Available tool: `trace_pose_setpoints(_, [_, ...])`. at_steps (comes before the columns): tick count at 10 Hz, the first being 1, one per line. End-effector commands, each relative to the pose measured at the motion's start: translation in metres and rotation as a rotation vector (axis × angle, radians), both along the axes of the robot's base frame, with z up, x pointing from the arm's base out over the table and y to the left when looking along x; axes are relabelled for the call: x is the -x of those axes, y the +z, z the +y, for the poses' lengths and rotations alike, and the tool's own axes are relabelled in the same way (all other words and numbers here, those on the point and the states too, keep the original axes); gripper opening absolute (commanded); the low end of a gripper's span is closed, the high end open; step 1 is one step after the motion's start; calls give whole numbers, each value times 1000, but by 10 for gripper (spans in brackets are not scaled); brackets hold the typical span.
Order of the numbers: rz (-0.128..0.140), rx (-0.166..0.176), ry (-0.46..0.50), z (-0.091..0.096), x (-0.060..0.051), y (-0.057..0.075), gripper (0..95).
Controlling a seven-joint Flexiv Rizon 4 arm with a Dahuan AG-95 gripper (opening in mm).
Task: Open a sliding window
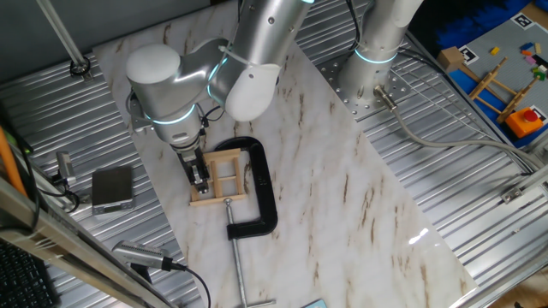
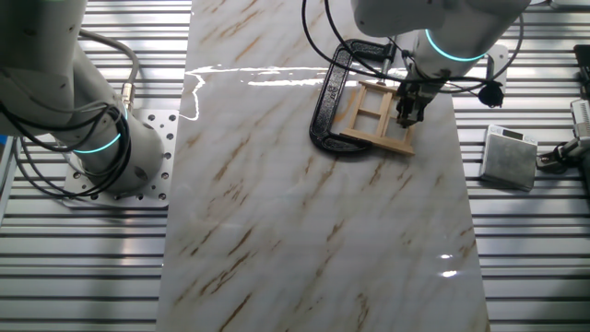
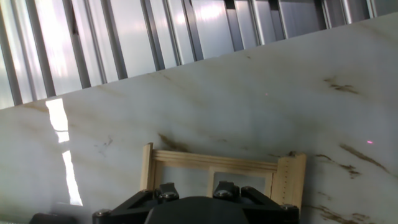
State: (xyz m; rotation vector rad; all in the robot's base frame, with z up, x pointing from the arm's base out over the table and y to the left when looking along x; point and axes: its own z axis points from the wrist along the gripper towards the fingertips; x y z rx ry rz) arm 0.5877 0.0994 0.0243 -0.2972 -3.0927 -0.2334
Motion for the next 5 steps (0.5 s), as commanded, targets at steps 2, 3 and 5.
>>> trace_pose_setpoints(2, [-3,-12,0,1,0,-1,380])
trace_pose_setpoints(3, [-2,-14,-1,1,0,-1,380])
trace_pose_setpoints(5, [-2,-18,-1,1,0,-1,380])
